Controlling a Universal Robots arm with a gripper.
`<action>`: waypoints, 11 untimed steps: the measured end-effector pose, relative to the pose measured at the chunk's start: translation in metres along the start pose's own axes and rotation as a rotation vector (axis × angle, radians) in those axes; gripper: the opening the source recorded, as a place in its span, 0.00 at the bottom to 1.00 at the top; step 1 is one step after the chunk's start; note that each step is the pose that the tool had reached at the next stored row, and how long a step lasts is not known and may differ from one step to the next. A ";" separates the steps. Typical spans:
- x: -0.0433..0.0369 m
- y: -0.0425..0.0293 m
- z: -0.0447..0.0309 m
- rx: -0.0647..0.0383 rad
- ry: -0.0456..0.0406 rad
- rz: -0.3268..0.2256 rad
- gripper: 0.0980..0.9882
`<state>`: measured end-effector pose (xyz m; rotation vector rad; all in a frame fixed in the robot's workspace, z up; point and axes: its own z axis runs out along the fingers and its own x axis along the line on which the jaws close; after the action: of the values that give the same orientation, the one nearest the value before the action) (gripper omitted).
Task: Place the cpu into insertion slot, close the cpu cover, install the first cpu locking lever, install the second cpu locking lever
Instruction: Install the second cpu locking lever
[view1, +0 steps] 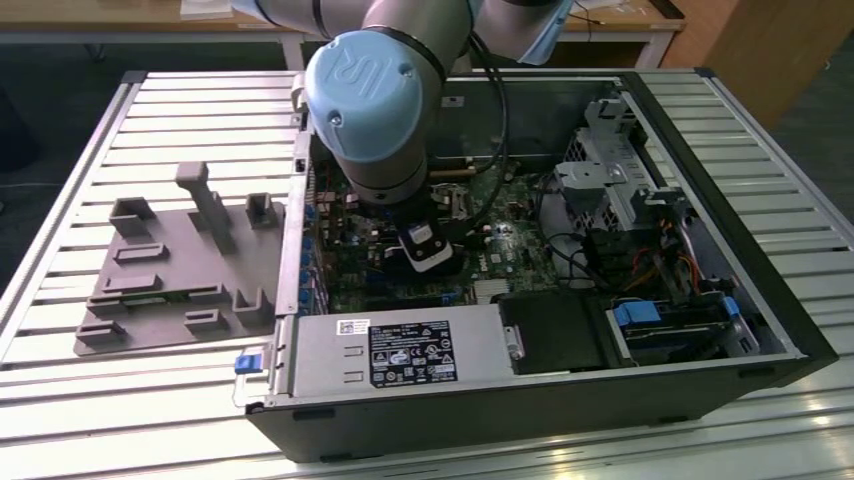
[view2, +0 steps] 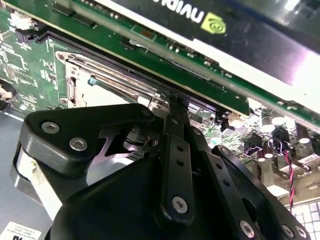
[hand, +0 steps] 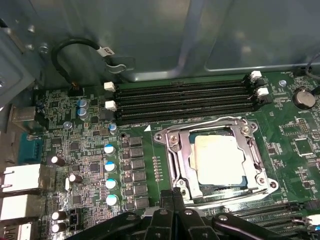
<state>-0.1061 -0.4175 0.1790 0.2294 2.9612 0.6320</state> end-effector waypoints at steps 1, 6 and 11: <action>-0.0001 0.0002 -0.0002 0.000 -0.0002 0.000 0.01; -0.0004 0.0024 -0.0049 0.002 -0.0005 0.000 0.01; -0.0005 0.0034 -0.0069 0.010 -0.0015 -0.001 0.01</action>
<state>-0.1062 -0.4173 0.1867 0.2287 2.9633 0.6174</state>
